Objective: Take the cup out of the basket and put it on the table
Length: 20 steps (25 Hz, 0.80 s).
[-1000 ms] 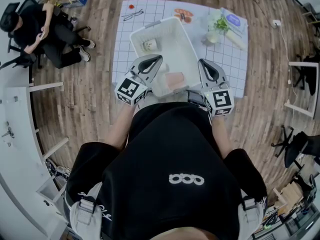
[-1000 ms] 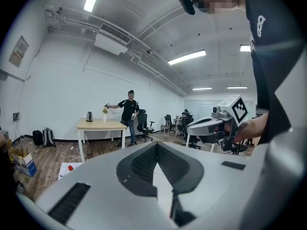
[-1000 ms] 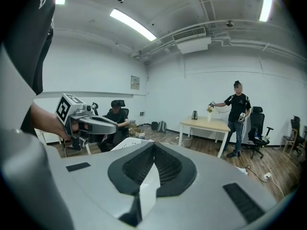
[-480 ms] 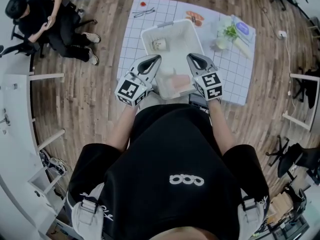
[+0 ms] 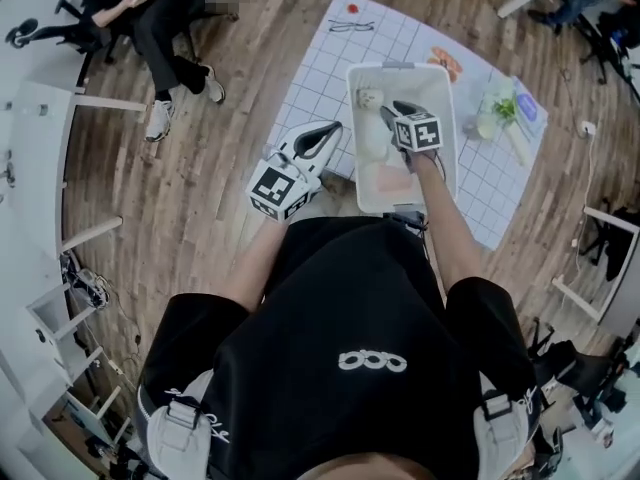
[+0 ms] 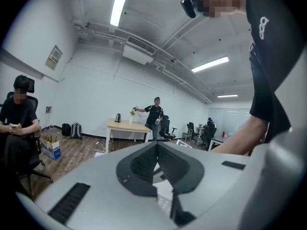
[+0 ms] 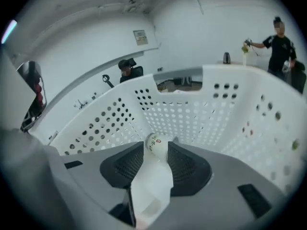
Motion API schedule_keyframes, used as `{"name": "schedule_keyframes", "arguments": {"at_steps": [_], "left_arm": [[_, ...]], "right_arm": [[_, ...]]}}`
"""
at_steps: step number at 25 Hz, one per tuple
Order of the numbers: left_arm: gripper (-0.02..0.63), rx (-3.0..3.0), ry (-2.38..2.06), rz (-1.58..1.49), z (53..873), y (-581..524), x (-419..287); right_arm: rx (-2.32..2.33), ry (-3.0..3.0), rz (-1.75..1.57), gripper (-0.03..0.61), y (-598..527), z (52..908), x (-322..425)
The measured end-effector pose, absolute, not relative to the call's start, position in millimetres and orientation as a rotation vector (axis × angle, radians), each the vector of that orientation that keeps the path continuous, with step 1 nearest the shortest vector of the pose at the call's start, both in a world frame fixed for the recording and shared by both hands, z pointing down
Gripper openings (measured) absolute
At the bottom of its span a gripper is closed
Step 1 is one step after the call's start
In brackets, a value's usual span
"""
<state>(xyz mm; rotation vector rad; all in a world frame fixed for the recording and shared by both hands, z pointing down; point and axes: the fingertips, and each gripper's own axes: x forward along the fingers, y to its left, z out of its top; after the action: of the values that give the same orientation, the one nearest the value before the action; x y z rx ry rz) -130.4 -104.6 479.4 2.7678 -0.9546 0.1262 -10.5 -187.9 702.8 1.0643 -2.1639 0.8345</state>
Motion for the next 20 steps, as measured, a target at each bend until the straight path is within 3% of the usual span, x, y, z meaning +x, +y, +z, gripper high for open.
{"name": "schedule_keyframes", "arguments": {"at_steps": [3, 11, 14, 20], "left_arm": [[0.008, 2.745, -0.994, 0.117, 481.0, -106.5, -147.4], [0.008, 2.706, -1.049, 0.14, 489.0, -110.9, -183.4], [0.008, 2.701, -1.054, 0.148, 490.3, -112.1, -191.4], [0.008, 2.714, -1.044, 0.17, 492.4, -115.3, -194.5]], "right_arm": [[1.089, -2.119, 1.012, 0.167, -195.5, 743.1, -12.5], [1.141, -2.117, 1.204, 0.166, -211.5, 774.5, -17.0], [1.144, -2.128, 1.245, 0.109, -212.5, 775.8, -17.7], [1.094, -2.182, 1.321, 0.081, -210.3, 774.6, -25.4]]}}
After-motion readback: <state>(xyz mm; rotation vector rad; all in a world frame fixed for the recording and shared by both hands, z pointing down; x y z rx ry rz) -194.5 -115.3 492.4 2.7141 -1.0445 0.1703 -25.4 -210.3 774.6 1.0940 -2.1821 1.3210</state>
